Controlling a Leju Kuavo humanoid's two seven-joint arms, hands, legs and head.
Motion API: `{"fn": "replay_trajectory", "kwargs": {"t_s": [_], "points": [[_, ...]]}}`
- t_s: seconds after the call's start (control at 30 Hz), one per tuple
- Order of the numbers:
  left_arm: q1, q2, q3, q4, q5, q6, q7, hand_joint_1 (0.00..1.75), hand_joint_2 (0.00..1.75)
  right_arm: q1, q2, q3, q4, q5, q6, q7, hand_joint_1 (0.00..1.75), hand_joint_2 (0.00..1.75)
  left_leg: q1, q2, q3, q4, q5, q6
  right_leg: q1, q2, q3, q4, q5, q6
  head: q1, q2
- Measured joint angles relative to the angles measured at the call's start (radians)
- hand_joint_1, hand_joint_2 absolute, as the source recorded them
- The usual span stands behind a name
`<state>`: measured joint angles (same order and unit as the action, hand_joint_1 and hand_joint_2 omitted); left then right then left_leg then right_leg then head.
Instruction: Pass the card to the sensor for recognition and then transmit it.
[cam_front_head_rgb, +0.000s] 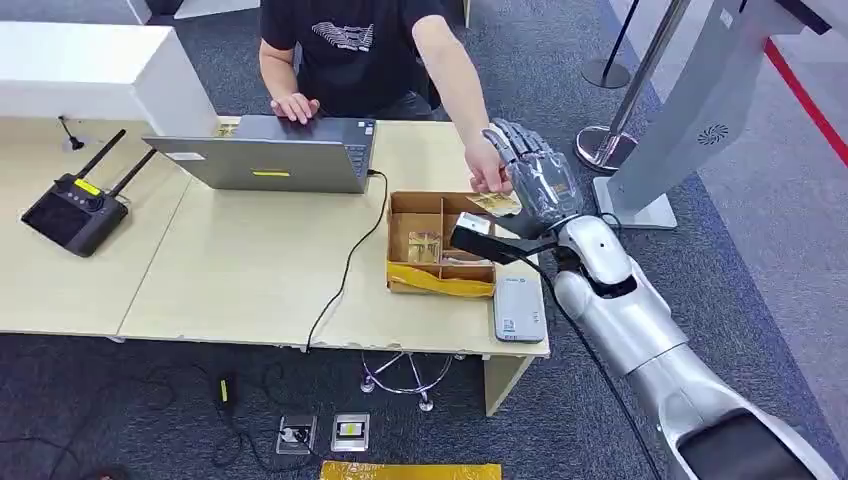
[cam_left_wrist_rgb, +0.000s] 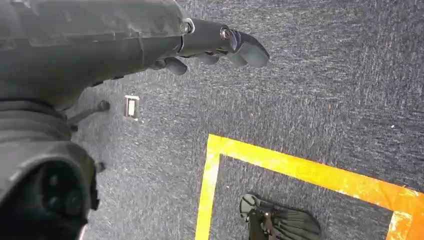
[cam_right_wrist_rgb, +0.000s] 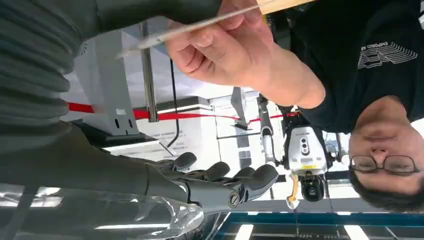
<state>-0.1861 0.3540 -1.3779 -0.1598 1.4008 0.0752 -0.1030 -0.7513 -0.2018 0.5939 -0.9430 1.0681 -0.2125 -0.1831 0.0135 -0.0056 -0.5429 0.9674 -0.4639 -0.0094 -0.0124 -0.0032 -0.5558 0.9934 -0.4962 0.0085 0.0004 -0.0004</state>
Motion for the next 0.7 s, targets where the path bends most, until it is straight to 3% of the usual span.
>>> {"fn": "replay_trajectory", "kwargs": {"t_s": [0.7], "points": [[0.000,0.000,-0.004,0.000,0.018,0.005,0.003,0.00,0.00,-0.036,0.037,0.013,0.094,0.002,-0.032,-0.019,1.75,1.75,0.000,0.000,0.000,0.000,0.000,0.000,0.000,0.000,0.000,0.000,0.000,0.000,0.000,0.000]]}}
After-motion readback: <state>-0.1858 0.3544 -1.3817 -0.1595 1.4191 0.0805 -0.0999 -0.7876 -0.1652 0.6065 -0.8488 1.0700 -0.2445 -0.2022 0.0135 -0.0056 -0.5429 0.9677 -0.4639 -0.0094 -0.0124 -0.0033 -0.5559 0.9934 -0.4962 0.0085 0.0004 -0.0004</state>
